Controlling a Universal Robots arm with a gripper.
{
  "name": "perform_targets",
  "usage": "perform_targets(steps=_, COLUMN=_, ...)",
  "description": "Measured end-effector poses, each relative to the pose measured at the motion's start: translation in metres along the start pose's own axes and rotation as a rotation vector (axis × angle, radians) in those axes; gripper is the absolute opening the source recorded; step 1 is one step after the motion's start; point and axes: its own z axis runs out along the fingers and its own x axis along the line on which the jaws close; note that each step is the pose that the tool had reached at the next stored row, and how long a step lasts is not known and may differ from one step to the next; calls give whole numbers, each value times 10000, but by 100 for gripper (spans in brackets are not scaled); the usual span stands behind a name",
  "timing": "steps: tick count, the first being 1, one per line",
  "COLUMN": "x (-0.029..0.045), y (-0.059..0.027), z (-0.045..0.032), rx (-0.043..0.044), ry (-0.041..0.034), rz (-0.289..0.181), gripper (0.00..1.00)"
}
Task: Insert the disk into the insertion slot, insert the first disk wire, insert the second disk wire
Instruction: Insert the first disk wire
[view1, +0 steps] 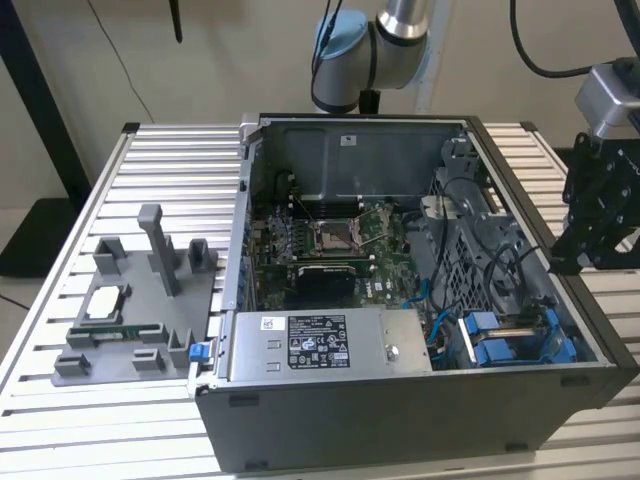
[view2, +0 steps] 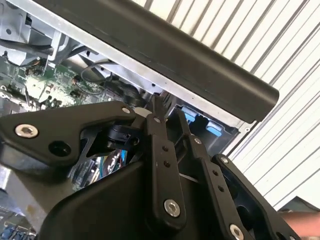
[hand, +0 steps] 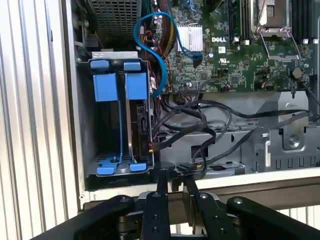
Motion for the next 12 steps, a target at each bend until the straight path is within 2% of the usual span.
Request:
perform_targets(steps=1, x=0, y=-5, z=4, rx=-87, ry=7, rz=13, gripper=100)
perform_targets(steps=2, x=0, y=-8, z=8, rx=-172, ry=13, rz=25, gripper=0)
perform_targets(steps=7, x=3, y=-9, z=24, rx=-497, ry=28, rz=72, gripper=0)
perform_targets(steps=9, x=7, y=4, z=21, rx=-598, ry=-17, rz=87, gripper=0)
perform_targets(steps=12, x=16, y=45, z=3, rx=-705, ry=-93, rz=100, gripper=0)
